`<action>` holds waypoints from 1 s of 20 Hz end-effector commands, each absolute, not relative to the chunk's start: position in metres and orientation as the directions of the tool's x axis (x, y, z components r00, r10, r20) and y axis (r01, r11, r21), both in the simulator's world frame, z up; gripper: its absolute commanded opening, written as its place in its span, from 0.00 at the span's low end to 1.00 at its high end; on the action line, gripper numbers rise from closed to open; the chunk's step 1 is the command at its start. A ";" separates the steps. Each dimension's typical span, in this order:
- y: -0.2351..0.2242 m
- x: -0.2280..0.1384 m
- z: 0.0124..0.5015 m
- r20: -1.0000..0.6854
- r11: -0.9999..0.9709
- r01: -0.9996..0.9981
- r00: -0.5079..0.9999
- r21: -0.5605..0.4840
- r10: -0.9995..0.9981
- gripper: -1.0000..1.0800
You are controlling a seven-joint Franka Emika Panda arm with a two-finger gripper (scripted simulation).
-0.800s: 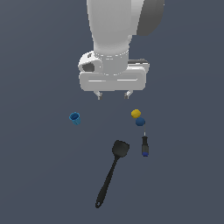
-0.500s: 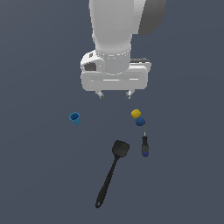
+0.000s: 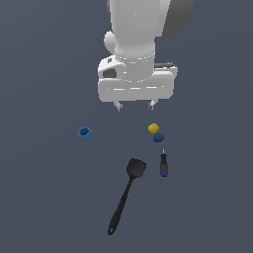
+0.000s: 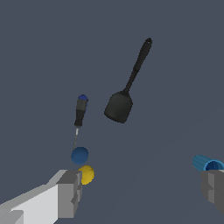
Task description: Pick up a designated object from a clutter of objects.
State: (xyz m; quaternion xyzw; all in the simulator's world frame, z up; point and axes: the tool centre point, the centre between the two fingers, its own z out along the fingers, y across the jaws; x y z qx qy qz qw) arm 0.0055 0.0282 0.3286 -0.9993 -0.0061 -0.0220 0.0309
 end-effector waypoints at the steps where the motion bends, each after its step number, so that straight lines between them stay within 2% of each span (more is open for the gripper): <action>1: 0.028 0.006 0.328 0.044 -0.998 0.011 0.999 -0.061 0.008 0.96; 11: 0.039 0.006 0.308 0.036 -0.997 -0.053 0.998 -0.054 -0.055 0.96; 20: 0.061 0.003 0.268 0.024 -0.983 -0.177 0.984 -0.040 -0.178 0.96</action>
